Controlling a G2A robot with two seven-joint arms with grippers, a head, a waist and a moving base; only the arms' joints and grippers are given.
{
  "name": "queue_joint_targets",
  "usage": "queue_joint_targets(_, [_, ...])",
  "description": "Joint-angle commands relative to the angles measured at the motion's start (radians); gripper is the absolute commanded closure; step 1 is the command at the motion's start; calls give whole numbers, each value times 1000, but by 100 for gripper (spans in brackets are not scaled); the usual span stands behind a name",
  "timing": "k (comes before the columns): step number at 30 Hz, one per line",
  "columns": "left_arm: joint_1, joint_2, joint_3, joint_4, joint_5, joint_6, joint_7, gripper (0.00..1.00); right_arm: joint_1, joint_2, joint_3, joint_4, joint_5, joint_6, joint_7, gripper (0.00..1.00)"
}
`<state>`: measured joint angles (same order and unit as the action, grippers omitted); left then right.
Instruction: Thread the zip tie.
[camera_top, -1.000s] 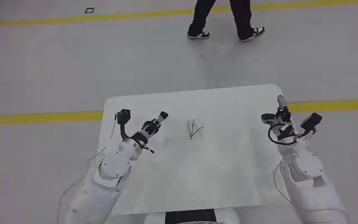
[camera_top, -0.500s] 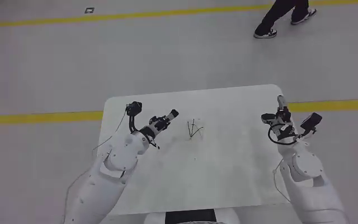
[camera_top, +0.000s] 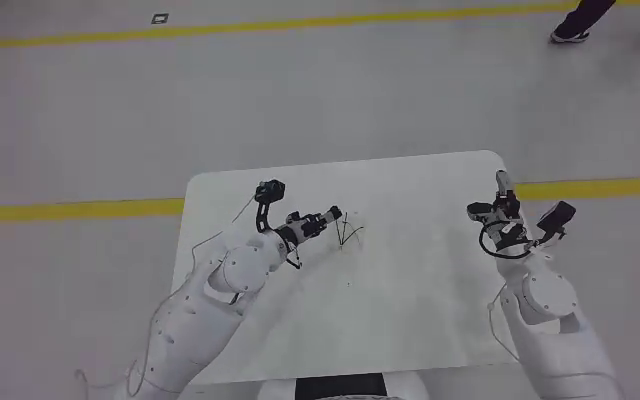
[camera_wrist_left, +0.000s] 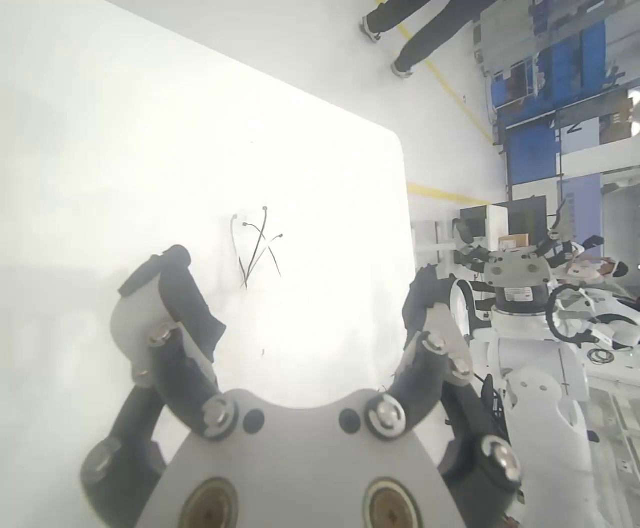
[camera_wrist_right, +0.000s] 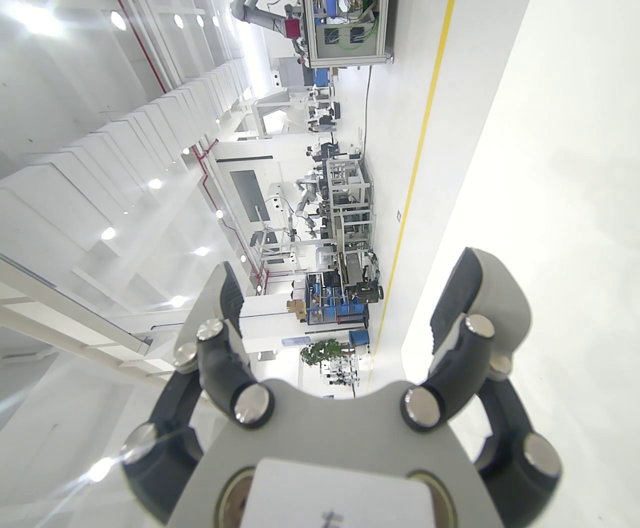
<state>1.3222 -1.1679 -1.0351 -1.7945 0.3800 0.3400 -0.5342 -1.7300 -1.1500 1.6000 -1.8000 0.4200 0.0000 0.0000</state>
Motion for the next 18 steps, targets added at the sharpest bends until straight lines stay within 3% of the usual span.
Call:
queue_joint_targets(1, [0, 0, 0, 0, 0, 0, 0, 0, 0, 0, 0, 0, 0, 0, 0, 0])
queue_joint_targets(5, [-2, 0, 3, -1, 7, -2, 2, 0, 0, 0, 0, 0, 0, 0, 0, 0])
queue_joint_targets(9, [-57, -10, 61, 21, 63, 0, -36, 0, 0, 0, 0, 0, 0, 0, 0, 0])
queue_joint_targets(13, [-142, -33, 113, 90, 102, 0, -101, 0, 0, 0, 0, 0, 0, 0, 0, 0])
queue_joint_targets(18, [-225, -77, 159, 214, 131, 0, -156, 0, 0, 0, 0, 0, 0, 0, 0, 0])
